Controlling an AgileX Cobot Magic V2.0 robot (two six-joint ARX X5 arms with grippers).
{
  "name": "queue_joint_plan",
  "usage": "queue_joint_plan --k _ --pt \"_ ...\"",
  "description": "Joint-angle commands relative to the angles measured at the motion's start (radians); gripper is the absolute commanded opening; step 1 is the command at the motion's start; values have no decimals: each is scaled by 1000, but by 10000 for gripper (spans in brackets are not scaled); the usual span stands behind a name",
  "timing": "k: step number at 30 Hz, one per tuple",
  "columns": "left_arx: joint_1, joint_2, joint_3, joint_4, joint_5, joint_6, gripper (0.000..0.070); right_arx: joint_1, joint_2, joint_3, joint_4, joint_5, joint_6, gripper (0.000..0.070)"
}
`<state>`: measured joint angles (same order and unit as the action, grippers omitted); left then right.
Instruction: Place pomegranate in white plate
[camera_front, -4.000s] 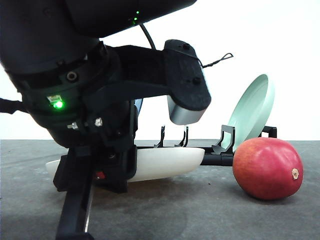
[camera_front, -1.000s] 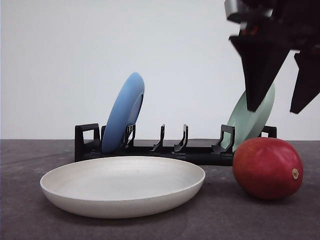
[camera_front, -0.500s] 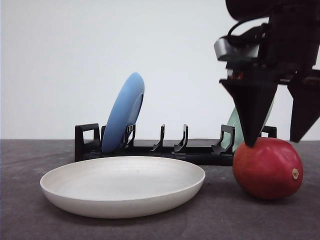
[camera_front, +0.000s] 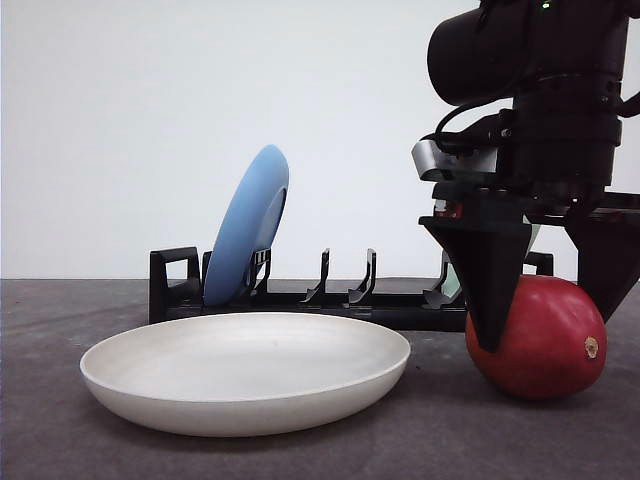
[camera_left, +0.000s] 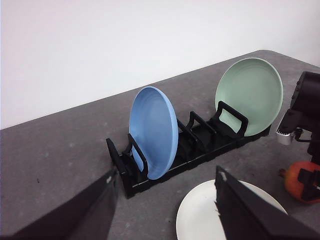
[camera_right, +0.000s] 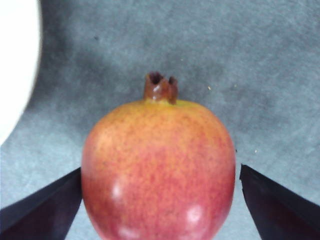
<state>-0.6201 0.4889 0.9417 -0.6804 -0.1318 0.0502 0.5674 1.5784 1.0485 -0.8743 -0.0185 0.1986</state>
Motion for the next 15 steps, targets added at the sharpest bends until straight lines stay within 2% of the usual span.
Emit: queue_joint_plan --k 1,6,15 --pt "-7 6 13 15 2 -10 355 6 17 15 7 -4 14 545" --pt "-7 6 13 16 2 -10 355 6 17 15 2 -8 14 471" --pt "-7 6 13 17 2 -10 355 6 16 16 2 -8 1 401"
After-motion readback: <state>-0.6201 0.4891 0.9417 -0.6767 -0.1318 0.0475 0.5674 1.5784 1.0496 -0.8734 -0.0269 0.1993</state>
